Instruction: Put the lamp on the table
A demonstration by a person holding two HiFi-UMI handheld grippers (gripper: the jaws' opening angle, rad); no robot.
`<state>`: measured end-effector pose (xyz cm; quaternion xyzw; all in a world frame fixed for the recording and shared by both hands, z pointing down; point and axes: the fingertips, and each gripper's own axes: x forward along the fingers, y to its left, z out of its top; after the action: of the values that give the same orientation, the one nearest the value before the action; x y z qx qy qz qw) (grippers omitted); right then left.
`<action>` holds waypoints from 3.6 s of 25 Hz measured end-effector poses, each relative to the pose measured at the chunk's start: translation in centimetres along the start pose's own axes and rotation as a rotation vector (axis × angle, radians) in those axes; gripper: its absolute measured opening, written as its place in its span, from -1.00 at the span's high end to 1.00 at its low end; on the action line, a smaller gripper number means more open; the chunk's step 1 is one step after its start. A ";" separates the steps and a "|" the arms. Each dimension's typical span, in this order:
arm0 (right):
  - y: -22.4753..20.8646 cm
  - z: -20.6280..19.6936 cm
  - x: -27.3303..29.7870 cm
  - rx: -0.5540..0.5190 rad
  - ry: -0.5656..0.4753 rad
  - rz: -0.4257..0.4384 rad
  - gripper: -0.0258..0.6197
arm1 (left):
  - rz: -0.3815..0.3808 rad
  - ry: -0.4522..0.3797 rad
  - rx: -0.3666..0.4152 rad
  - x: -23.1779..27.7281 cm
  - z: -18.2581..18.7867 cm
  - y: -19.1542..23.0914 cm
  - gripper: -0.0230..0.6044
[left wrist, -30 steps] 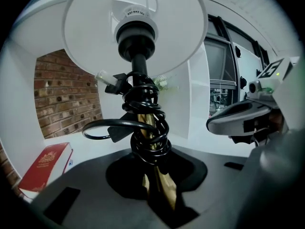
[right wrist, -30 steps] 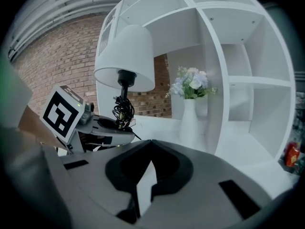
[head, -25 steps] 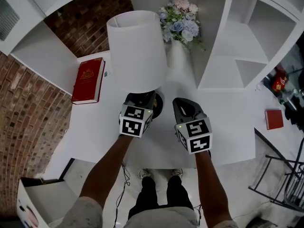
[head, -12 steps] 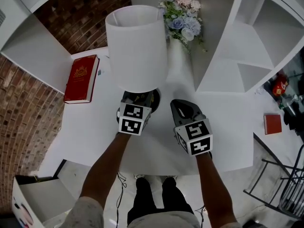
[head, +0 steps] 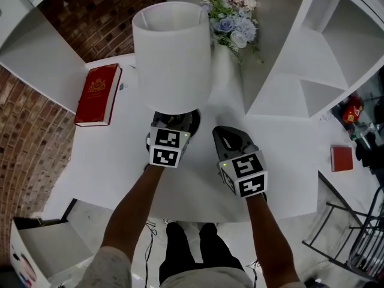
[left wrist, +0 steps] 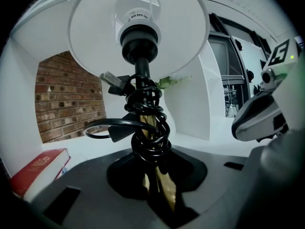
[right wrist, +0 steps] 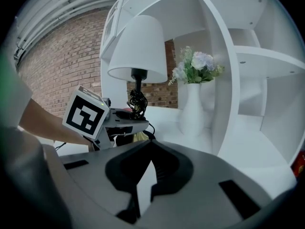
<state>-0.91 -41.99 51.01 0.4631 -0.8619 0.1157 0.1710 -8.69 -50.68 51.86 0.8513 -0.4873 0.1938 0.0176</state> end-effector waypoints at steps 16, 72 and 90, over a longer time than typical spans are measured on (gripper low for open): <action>-0.3 -0.9 -0.4 0.056 0.008 -0.017 0.91 | -0.013 -0.021 -0.022 -0.5 -0.7 0.2 0.64; 2.5 4.0 -4.3 0.144 -0.061 -0.046 0.91 | -0.064 0.114 -0.087 -7.9 -1.3 0.2 0.42; 5.3 6.6 -6.7 0.137 -0.064 -0.067 0.91 | 0.007 0.097 -0.142 -17.3 0.8 3.8 0.68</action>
<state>-3.16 -36.42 42.09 0.5057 -0.8411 0.1536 0.1153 -19.40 -38.64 44.49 0.8358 -0.5014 0.1997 0.1007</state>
